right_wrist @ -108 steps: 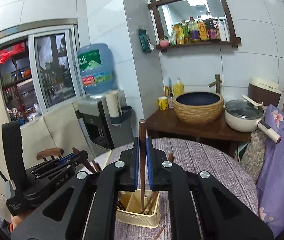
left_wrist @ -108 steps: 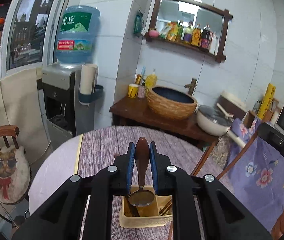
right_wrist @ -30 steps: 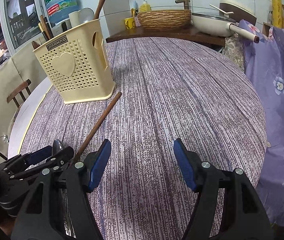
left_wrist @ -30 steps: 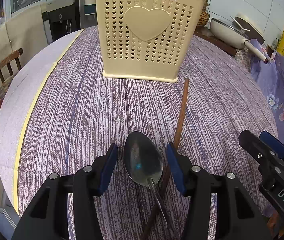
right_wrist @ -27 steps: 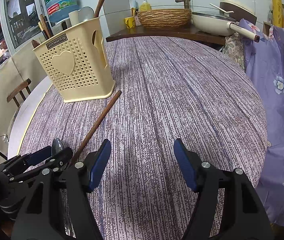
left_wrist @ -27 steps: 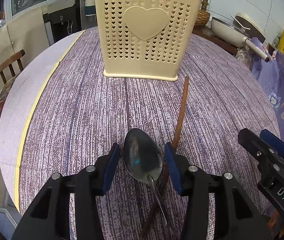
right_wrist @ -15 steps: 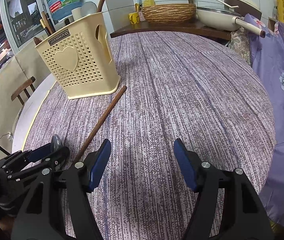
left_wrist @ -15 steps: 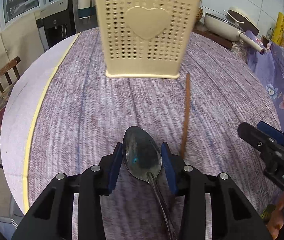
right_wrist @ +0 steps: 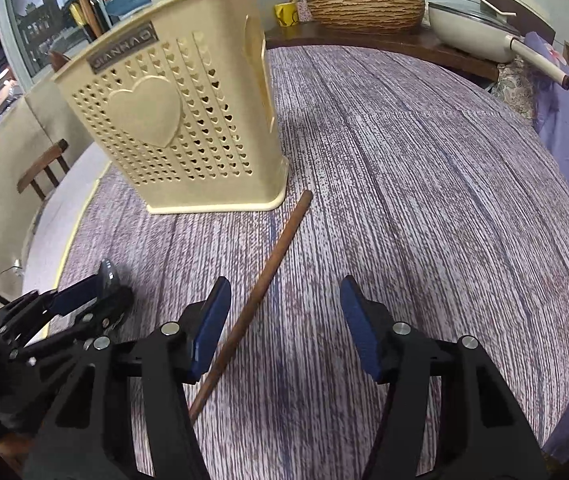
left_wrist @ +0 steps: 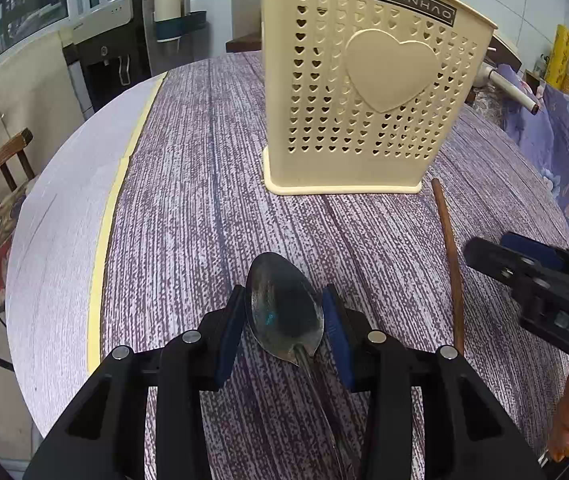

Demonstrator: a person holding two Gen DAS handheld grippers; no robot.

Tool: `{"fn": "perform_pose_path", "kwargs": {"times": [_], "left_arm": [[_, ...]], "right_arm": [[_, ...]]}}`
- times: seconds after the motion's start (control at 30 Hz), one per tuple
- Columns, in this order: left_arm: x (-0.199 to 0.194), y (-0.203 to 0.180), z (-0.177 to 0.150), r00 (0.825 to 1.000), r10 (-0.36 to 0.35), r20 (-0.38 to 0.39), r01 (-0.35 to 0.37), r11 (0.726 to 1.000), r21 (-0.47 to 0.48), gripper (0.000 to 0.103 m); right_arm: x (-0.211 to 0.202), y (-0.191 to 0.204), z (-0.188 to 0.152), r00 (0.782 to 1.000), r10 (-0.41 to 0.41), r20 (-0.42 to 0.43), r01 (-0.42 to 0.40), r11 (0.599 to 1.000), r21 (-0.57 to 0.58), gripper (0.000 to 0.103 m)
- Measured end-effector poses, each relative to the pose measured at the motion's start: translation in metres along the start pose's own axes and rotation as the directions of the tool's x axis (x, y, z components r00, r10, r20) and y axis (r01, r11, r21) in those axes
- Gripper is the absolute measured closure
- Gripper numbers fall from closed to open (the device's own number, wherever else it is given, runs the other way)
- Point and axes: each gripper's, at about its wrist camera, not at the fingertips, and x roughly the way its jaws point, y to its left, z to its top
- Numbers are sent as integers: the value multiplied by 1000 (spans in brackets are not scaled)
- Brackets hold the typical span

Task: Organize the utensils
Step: 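Grasp the brown chopstick with the right tool while the left tool grasps the metal spoon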

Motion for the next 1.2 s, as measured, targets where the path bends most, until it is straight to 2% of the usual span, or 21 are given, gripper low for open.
{"fn": "perform_pose_path", "kwargs": {"times": [0.07, 0.13, 0.23, 0.3, 0.4, 0.43, 0.47, 0.53, 0.6, 0.67, 0.77, 0.93, 1.1, 1.13, 1.2], "left_arm": [[-1, -1, 0, 1000, -10, 2, 10, 1000, 3, 64], [-2, -2, -1, 1000, -26, 4, 26, 1000, -1, 63], [-5, 1, -4, 999, -39, 9, 39, 999, -15, 53], [-8, 6, -7, 999, -38, 15, 39, 998, -44, 45], [-14, 12, -14, 999, -46, 23, 48, 995, -83, 45], [-15, 14, -15, 999, -49, 24, 51, 994, -96, 44], [-16, 15, -16, 998, -50, 22, 52, 993, -102, 44], [-17, 16, -17, 998, -52, 20, 54, 993, -108, 44], [-18, 14, -17, 998, -54, 19, 56, 993, -106, 44], [-19, 12, -17, 998, -56, 19, 57, 993, -100, 44], [-18, 10, -17, 998, -54, 15, 55, 994, -95, 44], [-13, 8, -16, 999, -42, 0, 41, 993, -115, 44], [-11, 3, -11, 1000, 21, -9, -22, 992, -125, 44], [-10, 2, -11, 999, 30, -12, -31, 991, -128, 44], [-8, 1, -10, 999, 38, -23, -41, 989, -142, 44]], "right_arm": [[10, 3, 7, 999, -31, -16, 31, 999, 7, 56], [19, 4, 11, 998, -48, -33, 48, 999, 23, 58], [25, 8, 16, 996, -84, -31, 85, 996, 26, 61], [28, 12, 20, 993, -113, -28, 113, 993, 18, 69], [31, 14, 21, 990, -143, -16, 143, 990, -6, 83], [32, 15, 21, 989, -146, -14, 146, 989, -17, 84], [32, 16, 20, 990, -140, -15, 140, 990, -27, 88], [29, 17, 18, 993, -116, -25, 115, 993, -42, 90], [25, 18, 15, 997, -57, -46, 54, 997, -62, 92], [21, 21, 9, 998, -26, -62, 18, 992, -126, 93], [13, 21, -1, 997, -33, -64, 19, 979, -202, 93], [6, 6, -6, 998, -29, -64, 16, 982, -190, 93], [2, 9, -12, 997, -64, -49, 54, 982, -183, 90], [2, 10, -12, 996, -70, -47, 61, 981, -182, 89], [-2, 13, -15, 993, -107, -43, 98, 979, -179, 75]]}}
